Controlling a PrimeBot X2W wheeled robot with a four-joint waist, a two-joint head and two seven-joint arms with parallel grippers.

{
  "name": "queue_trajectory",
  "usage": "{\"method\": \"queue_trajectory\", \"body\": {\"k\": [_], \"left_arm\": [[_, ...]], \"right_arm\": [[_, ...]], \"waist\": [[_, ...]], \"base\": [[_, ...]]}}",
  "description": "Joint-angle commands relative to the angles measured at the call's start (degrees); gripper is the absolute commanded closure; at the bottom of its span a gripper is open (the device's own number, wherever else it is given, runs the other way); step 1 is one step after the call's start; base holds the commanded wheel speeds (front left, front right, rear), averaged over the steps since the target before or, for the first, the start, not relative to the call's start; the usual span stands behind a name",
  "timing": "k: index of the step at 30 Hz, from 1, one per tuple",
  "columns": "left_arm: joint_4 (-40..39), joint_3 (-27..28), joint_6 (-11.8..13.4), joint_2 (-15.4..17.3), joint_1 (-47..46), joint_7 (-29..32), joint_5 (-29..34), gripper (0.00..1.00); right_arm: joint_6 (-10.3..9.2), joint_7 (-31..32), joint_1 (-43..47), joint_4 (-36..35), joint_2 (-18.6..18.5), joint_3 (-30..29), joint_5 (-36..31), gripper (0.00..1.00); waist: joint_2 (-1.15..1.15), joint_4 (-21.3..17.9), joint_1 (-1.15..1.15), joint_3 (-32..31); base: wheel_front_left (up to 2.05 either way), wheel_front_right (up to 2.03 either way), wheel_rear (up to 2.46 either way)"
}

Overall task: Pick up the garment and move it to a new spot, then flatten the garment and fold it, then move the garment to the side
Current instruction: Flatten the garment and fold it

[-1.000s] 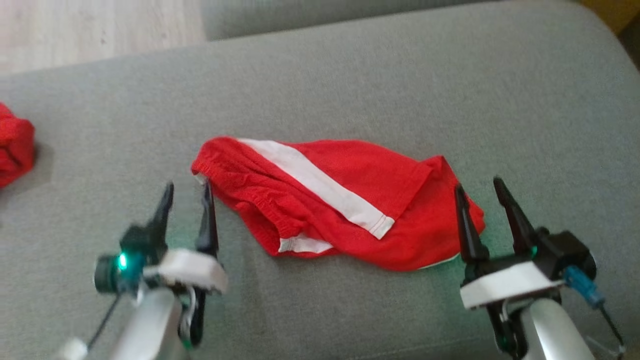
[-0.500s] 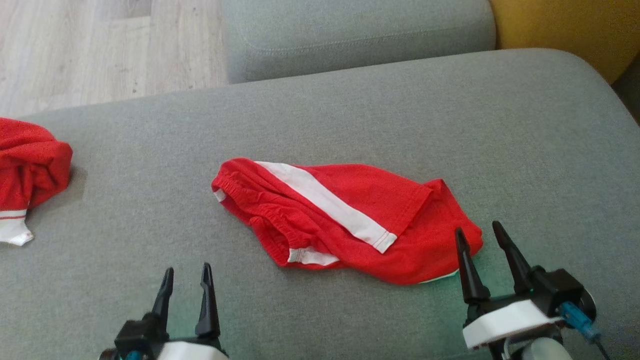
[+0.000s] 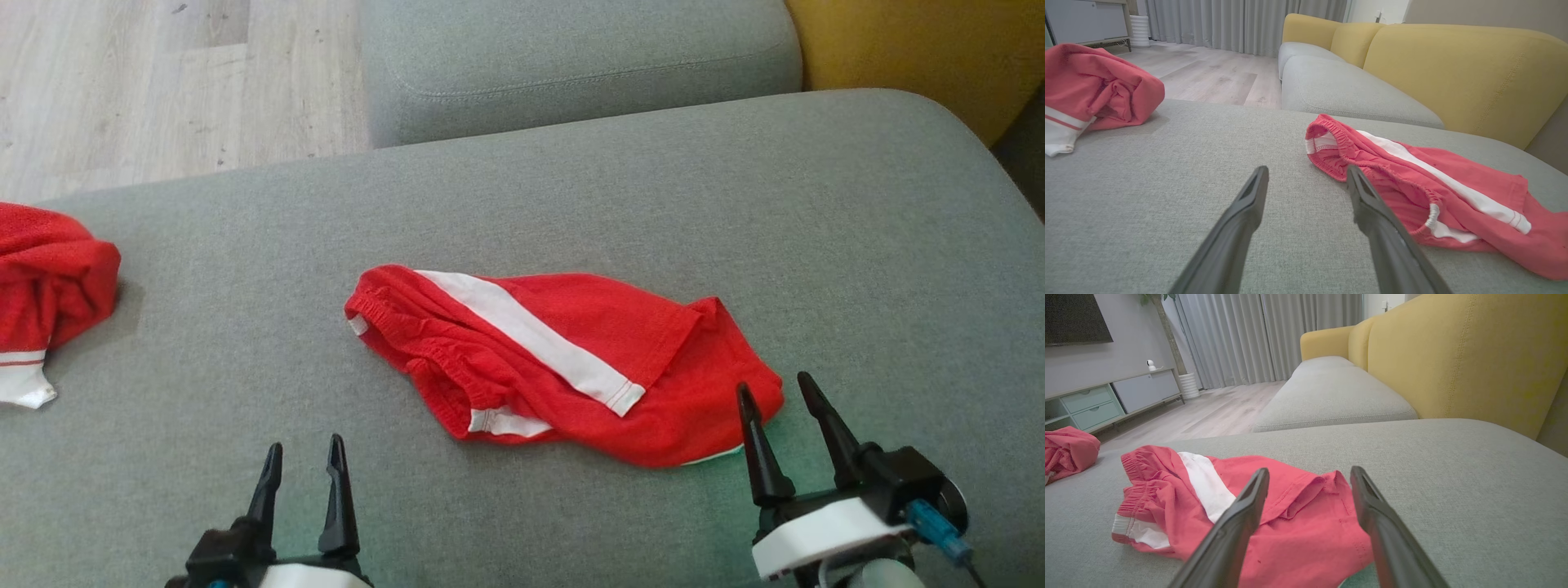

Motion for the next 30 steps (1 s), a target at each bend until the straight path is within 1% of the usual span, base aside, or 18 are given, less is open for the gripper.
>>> {"method": "queue_trajectory", "body": {"k": [1,13,18,23,24,26,28,30], "left_arm": [[-1.64,2.14,-0.26,-0.35,-1.59,-0.71,0.72,0.00],[-1.25,3.22,-0.36,-0.81,-1.44,-0.71,1.63,0.00],[-1.69,2.00,-1.15,-0.92,-1.80,-0.71,2.49,0.00],[-1.27,-2.94,-3.34,-1.08,-3.05,-0.70,2.88,0.00],[-0.76,-5.92,-4.59,-1.12,-4.04,-0.19,2.89,0.00],[0.00,-8.79,-5.46,-1.16,-5.29,0.53,2.71,0.00],[1.05,-11.46,-5.85,-1.17,-6.82,1.33,2.21,0.00],[2.48,-13.44,-5.73,-1.18,-8.56,1.98,1.11,0.00]], "right_arm": [[0.44,-0.79,-1.77,-1.40,-0.23,1.48,-0.67,0.00],[0.44,-0.79,-1.83,-0.60,-0.23,1.01,-0.55,0.00],[0.44,-0.79,-1.82,-0.46,-0.23,1.06,-0.56,0.00],[0.44,-0.79,-1.87,-0.23,-0.23,0.98,-0.75,0.00],[0.44,-0.79,-1.95,-0.15,-0.23,1.02,-0.81,0.00],[0.44,-0.79,-2.14,-0.02,-0.23,1.27,-0.87,0.00],[0.44,-0.79,-2.43,0.07,-0.23,1.66,-0.91,0.00],[0.44,-0.79,-2.71,0.10,-0.23,2.05,-0.93,0.00]], "waist": [[0.00,0.05,0.00,0.01],[0.00,0.35,0.00,-0.04],[0.00,0.13,0.00,0.08],[0.00,-0.22,0.00,0.35],[0.00,-0.43,0.00,0.51],[0.00,-0.84,0.00,0.74],[0.00,-1.40,0.00,1.04],[0.00,-2.09,0.00,1.41]], "base": [[0.00,0.00,0.00],[0.00,0.00,0.00],[0.00,0.00,0.00],[0.00,0.00,0.00],[0.00,0.00,0.00],[0.00,0.00,0.00],[0.00,0.00,0.00],[0.00,0.00,0.00]]}}
